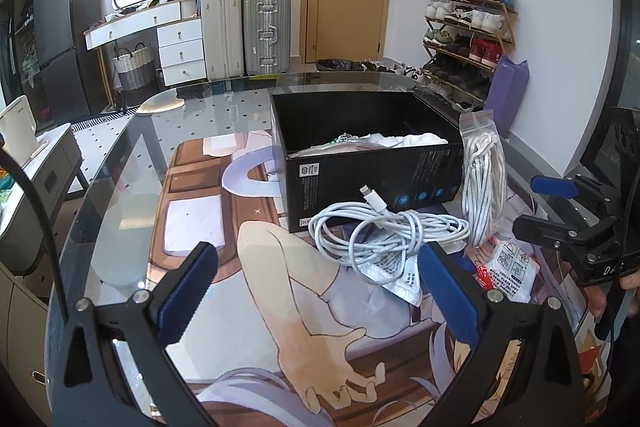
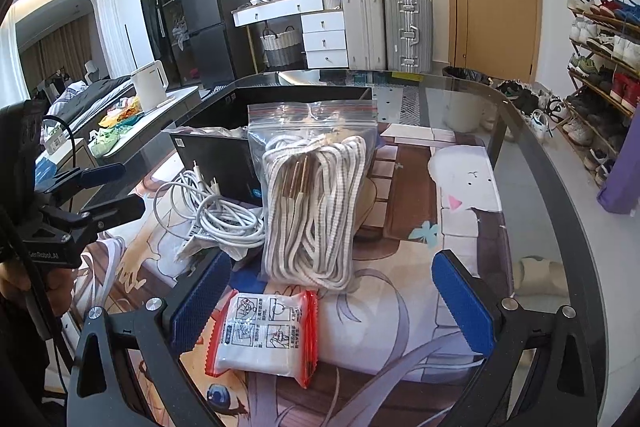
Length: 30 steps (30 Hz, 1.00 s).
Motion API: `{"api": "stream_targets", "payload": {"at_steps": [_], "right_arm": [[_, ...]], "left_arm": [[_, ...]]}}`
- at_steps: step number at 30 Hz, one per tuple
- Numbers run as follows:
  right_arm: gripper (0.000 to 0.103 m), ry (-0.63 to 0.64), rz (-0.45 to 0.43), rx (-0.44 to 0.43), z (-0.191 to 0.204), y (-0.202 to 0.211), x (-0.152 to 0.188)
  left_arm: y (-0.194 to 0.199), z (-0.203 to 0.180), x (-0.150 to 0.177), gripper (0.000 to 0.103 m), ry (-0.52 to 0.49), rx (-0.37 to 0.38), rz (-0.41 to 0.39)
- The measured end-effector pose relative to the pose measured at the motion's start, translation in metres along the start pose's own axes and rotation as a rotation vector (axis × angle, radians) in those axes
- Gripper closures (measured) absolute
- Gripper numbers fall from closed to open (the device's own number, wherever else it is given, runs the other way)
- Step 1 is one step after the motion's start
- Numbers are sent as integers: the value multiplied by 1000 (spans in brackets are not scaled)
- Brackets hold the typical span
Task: Organize soft objects
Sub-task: 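Move the right gripper down to the bagged white rope coil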
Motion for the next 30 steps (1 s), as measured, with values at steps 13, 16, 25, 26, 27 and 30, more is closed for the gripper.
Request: {"api": "stream_targets", "payload": {"at_steps": [13,16,25,26,27,30], "right_arm": [[1,-38,34,-53,1,-17,-5],[1,-52,40,-54,0,-21,-9],[1,-63,52,-72,4,-34,-24],[1,-63,52,-74,4,-35,-25],[1,-63,52,-75,4,-36,-24],[2,-59,56,-82,5,-38,-26]], "left_arm": [[-10,0,4,2,-4,-2,26],[-11,1,4,2,2,15,34],[-12,-2,6,2,-1,22,43],[-12,-2,6,2,0,21,42],[-13,-1,6,2,1,21,43],[-14,1,6,2,7,21,45]]}}
Point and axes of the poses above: each gripper's, at about its wrist camera, not at the fingertips, and y roughly against the way its jaws point, z to its left, x to its underside, the point moved 8 cm from there along -y, roughly the way its jaws point, and after that the axes turned 15 degrees about z, right-handed, at the moved point
